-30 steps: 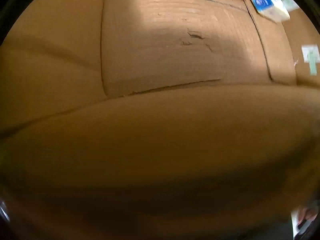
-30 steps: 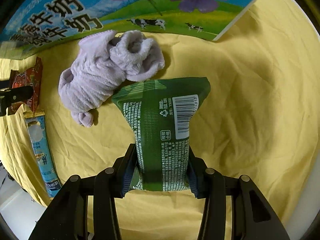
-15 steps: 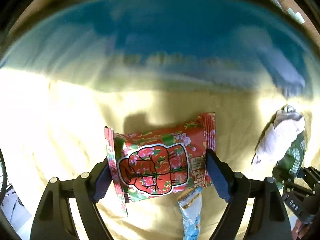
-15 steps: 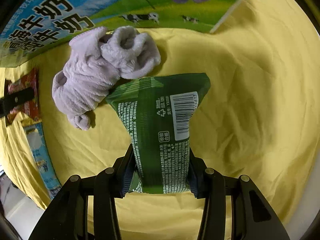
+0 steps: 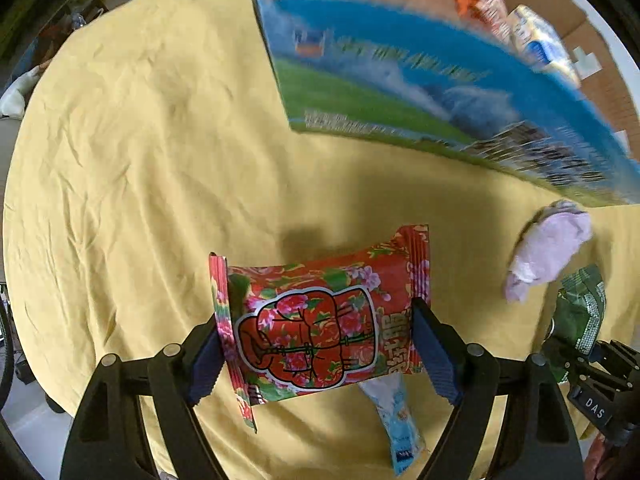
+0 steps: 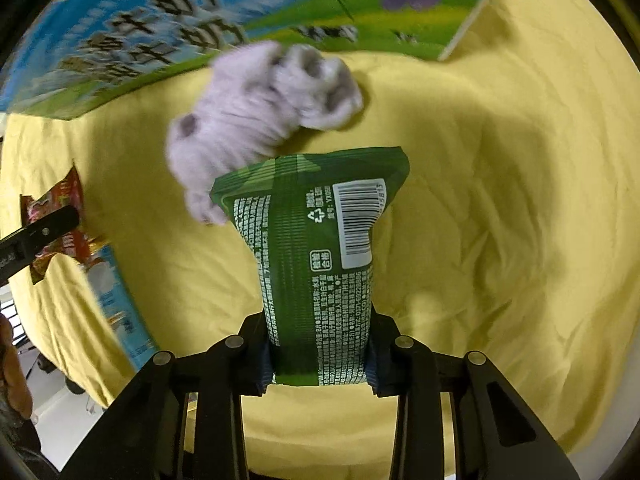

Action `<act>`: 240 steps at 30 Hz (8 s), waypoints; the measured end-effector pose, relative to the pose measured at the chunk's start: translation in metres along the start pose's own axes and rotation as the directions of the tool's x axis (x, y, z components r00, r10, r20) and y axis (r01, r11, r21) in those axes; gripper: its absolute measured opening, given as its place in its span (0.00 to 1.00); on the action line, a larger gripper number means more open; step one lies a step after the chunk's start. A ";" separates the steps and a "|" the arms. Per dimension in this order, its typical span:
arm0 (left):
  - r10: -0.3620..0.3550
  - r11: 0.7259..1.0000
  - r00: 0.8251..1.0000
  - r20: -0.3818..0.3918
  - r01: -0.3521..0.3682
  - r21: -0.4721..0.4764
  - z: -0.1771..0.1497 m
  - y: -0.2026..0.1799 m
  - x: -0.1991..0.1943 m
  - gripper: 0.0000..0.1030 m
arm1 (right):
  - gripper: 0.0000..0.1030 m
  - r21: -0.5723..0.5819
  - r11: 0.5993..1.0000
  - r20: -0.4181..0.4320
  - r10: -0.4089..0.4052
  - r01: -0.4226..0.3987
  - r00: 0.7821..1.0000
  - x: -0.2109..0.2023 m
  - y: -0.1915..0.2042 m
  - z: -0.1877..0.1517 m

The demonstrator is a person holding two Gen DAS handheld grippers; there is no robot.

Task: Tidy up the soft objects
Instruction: 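Carry both packets into the box and open both tools, then grasp the blue tube snack with the left tool while the right tool grasps the lavender sock, then drop the tube snack and sock into the box, opening both tools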

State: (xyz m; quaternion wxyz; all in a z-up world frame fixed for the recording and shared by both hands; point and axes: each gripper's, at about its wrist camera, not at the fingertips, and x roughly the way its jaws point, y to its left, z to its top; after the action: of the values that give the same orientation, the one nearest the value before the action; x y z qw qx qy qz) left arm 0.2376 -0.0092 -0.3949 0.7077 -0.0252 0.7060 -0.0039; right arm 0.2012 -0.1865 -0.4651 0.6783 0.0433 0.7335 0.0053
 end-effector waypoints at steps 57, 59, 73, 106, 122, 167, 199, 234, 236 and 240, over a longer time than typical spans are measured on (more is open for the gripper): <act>-0.042 0.961 0.997 0.059 0.024 0.276 0.260 -0.068 -0.063 0.80 | 0.35 0.018 1.000 0.127 -0.016 0.013 0.992 -0.092 0.003 0.182; -0.029 0.961 0.999 0.043 0.016 0.275 0.266 -0.070 -0.057 0.81 | 0.35 0.014 1.000 0.110 -0.012 0.011 0.994 -0.085 0.005 0.183; -0.015 0.975 0.998 0.055 0.003 0.221 0.277 -0.065 -0.064 0.81 | 0.79 0.028 1.000 0.108 -0.010 0.007 0.994 -0.085 0.016 0.185; 0.032 0.999 0.874 0.484 -0.048 0.020 0.072 -0.025 -0.213 0.98 | 1.00 0.038 0.998 0.417 -0.053 0.041 0.907 -0.222 0.028 0.085; 0.094 0.994 0.935 0.342 -0.068 -0.090 -0.015 -0.013 -0.155 0.98 | 1.00 0.028 0.999 0.424 0.029 -0.045 0.905 -0.221 -0.004 0.016; 0.092 0.993 0.993 -0.069 -0.087 0.074 -0.005 -0.019 0.005 0.19 | 0.38 0.087 0.993 0.007 0.079 -0.079 0.997 -0.023 0.021 0.033; 0.106 0.988 0.994 -0.028 -0.102 0.119 -0.032 -0.045 0.007 0.17 | 0.37 0.074 0.995 -0.046 -0.064 0.067 0.997 0.022 0.061 -0.023; -0.278 0.959 0.935 0.221 0.258 0.114 0.057 -0.064 -0.237 0.15 | 0.36 -0.098 0.982 0.323 0.184 -0.161 0.928 -0.248 0.035 0.035; -0.276 0.960 0.940 0.203 0.260 0.103 0.074 -0.062 -0.231 0.15 | 0.36 -0.096 0.981 0.318 0.188 -0.166 0.929 -0.247 0.038 0.048; -0.281 0.960 0.948 0.150 0.275 0.059 0.108 -0.055 -0.210 0.15 | 0.36 -0.073 0.980 0.296 0.197 -0.183 0.935 -0.232 0.042 0.079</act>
State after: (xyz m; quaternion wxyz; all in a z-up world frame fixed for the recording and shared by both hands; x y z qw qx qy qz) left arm 0.3465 -0.0520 -0.1823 0.7538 -0.1115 0.6374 -0.1146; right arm 0.3003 -0.1649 -0.2375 0.7795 0.0992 0.6132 0.0803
